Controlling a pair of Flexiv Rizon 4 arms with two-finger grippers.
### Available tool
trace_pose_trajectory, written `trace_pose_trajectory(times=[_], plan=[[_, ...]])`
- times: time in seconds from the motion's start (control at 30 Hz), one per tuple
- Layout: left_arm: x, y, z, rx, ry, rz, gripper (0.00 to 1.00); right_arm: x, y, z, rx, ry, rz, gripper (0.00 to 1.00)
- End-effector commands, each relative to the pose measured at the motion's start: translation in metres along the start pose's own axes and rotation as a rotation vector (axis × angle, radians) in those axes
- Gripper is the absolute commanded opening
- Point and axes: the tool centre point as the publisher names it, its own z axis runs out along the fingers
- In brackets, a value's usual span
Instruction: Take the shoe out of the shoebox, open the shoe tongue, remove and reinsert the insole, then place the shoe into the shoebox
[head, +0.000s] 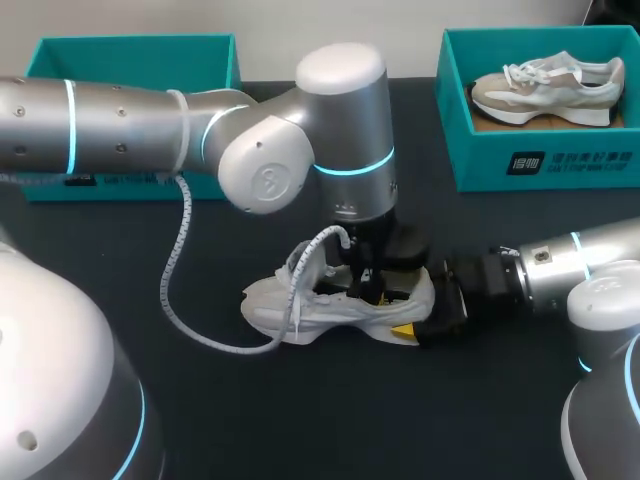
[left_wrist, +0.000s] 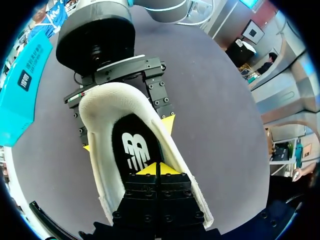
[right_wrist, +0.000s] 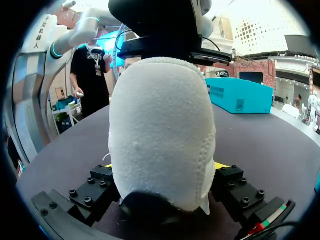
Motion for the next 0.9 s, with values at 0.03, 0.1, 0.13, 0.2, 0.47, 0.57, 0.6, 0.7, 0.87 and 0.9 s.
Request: trace_pose_trajectory(times=[0.03,0.1,0.13,0.2,0.47,0.57,0.6,0.7,0.87,0.9], plan=[[0.003,0.001,0.008,0.005,-0.002,-0.001,0.00,0.000,-0.004,0.005,0.005,-0.001,0.001,0.00],[0.004,0.001,0.009,0.006,-0.006,-0.009,0.00,0.000,-0.004,0.005,0.005,-0.001,0.001,0.00],[0.004,0.002,0.010,0.007,-0.006,-0.009,0.02,0.000,-0.004,0.005,0.005,-0.001,0.001,0.00],[0.005,0.002,0.012,0.005,-0.009,-0.009,0.25,0.000,-0.004,0.005,0.005,-0.001,0.001,0.00],[0.004,0.005,0.021,-0.006,-0.029,-0.012,0.37,0.000,-0.004,0.005,0.005,-0.001,0.001,0.00],[0.003,0.007,0.025,-0.013,-0.030,-0.007,0.36,0.000,-0.004,0.005,0.005,-0.001,0.001,0.00],[0.002,0.008,0.027,-0.016,-0.033,-0.006,0.35,0.000,-0.004,0.005,0.005,-0.001,0.001,0.00],[-0.001,0.011,0.034,-0.021,-0.051,-0.006,0.27,0.000,-0.004,0.005,0.005,-0.001,0.001,0.00],[-0.005,0.014,0.042,-0.030,-0.077,-0.016,0.15,0.000,-0.004,0.005,0.005,-0.001,0.001,0.00],[-0.005,0.014,0.043,-0.032,-0.081,-0.016,0.06,0.000,-0.004,0.005,0.005,-0.001,0.001,0.00]])
